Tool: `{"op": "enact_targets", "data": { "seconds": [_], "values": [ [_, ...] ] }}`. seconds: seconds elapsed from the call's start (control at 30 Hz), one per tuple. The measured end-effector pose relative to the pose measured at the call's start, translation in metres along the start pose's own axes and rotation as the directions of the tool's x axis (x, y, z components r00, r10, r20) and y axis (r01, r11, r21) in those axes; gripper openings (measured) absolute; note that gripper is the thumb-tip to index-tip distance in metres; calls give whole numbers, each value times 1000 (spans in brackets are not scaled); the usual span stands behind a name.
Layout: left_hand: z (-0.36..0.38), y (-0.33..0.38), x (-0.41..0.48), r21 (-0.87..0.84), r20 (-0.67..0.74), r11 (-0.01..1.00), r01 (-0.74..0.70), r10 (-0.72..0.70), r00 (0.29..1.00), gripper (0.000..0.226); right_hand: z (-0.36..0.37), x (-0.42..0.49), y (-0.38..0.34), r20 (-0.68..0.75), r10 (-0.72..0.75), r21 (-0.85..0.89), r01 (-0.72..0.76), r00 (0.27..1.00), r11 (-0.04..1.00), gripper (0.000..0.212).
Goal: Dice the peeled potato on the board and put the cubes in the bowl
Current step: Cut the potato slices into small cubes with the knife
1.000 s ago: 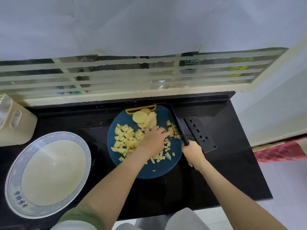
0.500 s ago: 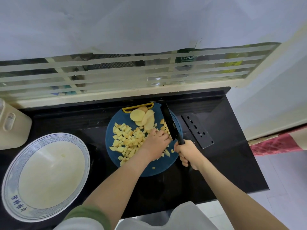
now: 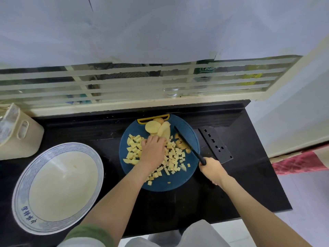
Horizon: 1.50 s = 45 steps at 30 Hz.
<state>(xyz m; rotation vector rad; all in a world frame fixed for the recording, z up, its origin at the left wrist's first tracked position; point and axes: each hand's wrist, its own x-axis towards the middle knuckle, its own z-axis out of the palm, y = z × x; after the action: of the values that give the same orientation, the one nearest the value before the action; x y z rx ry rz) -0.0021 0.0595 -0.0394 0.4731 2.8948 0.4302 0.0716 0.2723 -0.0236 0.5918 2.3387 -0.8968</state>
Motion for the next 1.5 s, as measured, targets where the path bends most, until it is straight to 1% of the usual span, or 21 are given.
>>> {"op": "enact_targets", "data": {
  "seconds": [0.07,0.23,0.3,0.37,0.43,0.53,0.7,0.83,0.93,1.07,1.13,1.23,1.33,1.4,1.5],
  "values": [
    [0,-1,1,-6,-8,999,36,-36,999,35,3,-4,1,35,-2,-39,3,999,999,18],
    [-2,3,5,-10,-29,990,140,-140,990,39,2,-16,4,111,4,-11,-3,994,1000,18],
    [-2,4,7,-27,-10,985,169,-169,986,38,-2,-19,5,127,-3,-22,6,992,1000,19],
    [-2,5,9,-35,13,983,182,-181,983,38,-4,-20,7,105,-5,-16,7,994,1000,20],
    [-2,6,11,-39,6,981,191,-191,982,37,-5,-18,8,38,1,20,-2,999,1000,21],
    [-4,5,16,-73,-2,967,245,-245,969,34,-7,-12,5,-50,7,75,-3,999,997,23],
    [-8,2,24,-127,-11,927,352,-356,934,30,-9,-1,-8,-51,-50,64,53,997,997,26],
    [-11,-4,36,-139,18,903,406,-408,913,39,-8,9,-13,-41,-68,85,71,997,994,25],
    [-12,-5,45,-114,57,907,405,-401,914,41,-8,18,-13,-65,-24,131,32,998,991,22],
    [-10,-2,54,-89,53,910,405,-402,914,44,-14,30,-16,-66,16,189,-3,998,982,19],
    [-11,2,55,-80,65,904,419,-415,908,46,-15,34,-18,-65,13,194,0,998,981,19],
    [-9,8,58,-45,66,903,428,-424,903,42,-17,43,-21,-63,5,174,6,998,985,16],
    [-7,10,59,68,36,935,348,-351,936,33,-16,46,-24,-69,0,183,13,998,983,17],
    [-8,12,61,142,24,950,278,-285,958,31,-16,48,-25,-70,4,197,10,998,980,15],
    [-9,19,66,163,-5,966,201,-203,979,33,-18,50,-25,-69,8,203,6,998,979,14]
  ]
}}
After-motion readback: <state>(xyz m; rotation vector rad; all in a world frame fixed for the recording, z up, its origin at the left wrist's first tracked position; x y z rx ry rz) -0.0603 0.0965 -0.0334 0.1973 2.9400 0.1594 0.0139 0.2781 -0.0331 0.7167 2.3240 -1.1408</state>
